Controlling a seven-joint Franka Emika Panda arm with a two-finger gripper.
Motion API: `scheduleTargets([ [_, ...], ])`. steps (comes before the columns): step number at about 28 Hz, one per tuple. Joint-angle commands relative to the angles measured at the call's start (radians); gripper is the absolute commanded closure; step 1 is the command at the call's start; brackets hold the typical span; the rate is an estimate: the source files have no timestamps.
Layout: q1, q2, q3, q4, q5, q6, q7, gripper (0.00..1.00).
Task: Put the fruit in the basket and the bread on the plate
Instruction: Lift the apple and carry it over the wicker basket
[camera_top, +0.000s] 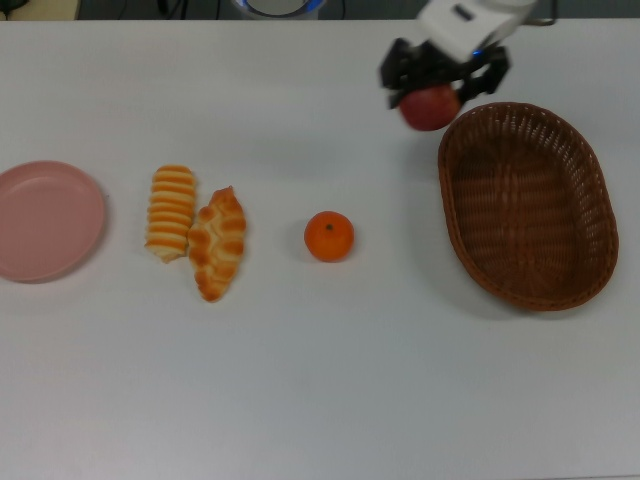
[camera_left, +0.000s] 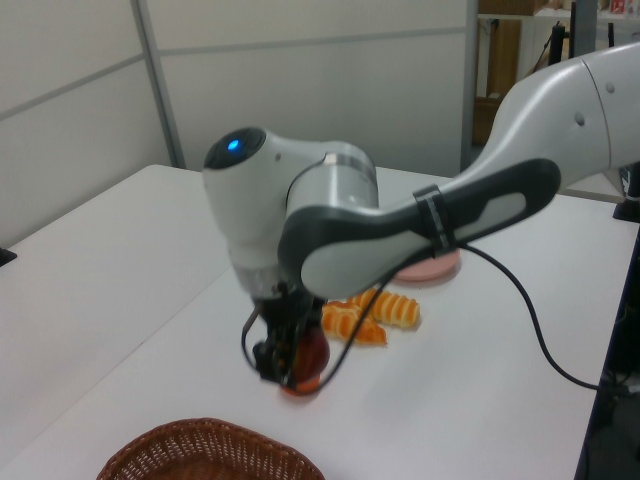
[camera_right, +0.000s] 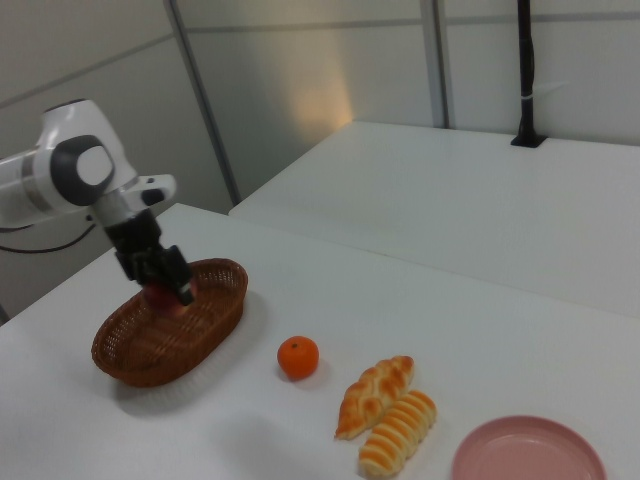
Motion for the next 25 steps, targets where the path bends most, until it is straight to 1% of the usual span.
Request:
scheduleTargets([
  [1,0.030,0.019,0.040,0.017,-0.001,-0.023,0.050,1.00],
  [4,0.067,0.021,0.040,0.017,-0.001,-0.023,0.068,1.00],
  [5,0.070,0.022,0.040,0.017,0.000,-0.024,0.076,1.00],
  [6,0.071,0.022,0.040,0.017,0.005,-0.024,0.080,0.98],
  [7,0.071,0.026,0.040,0.017,0.007,-0.024,0.085,0.87],
  [8,0.071,0.029,0.040,0.017,0.007,-0.024,0.088,0.62],
  [9,0.078,0.038,0.042,0.017,-0.004,-0.032,0.100,0.01],
  [12,0.099,0.041,0.040,0.017,-0.007,-0.050,0.116,0.00],
  [19,0.104,0.041,0.042,0.019,-0.004,-0.069,0.122,0.00],
  [23,0.102,0.033,0.039,0.020,-0.003,-0.088,0.172,0.00],
  [25,0.099,0.026,0.034,0.020,-0.003,-0.090,0.175,0.00],
])
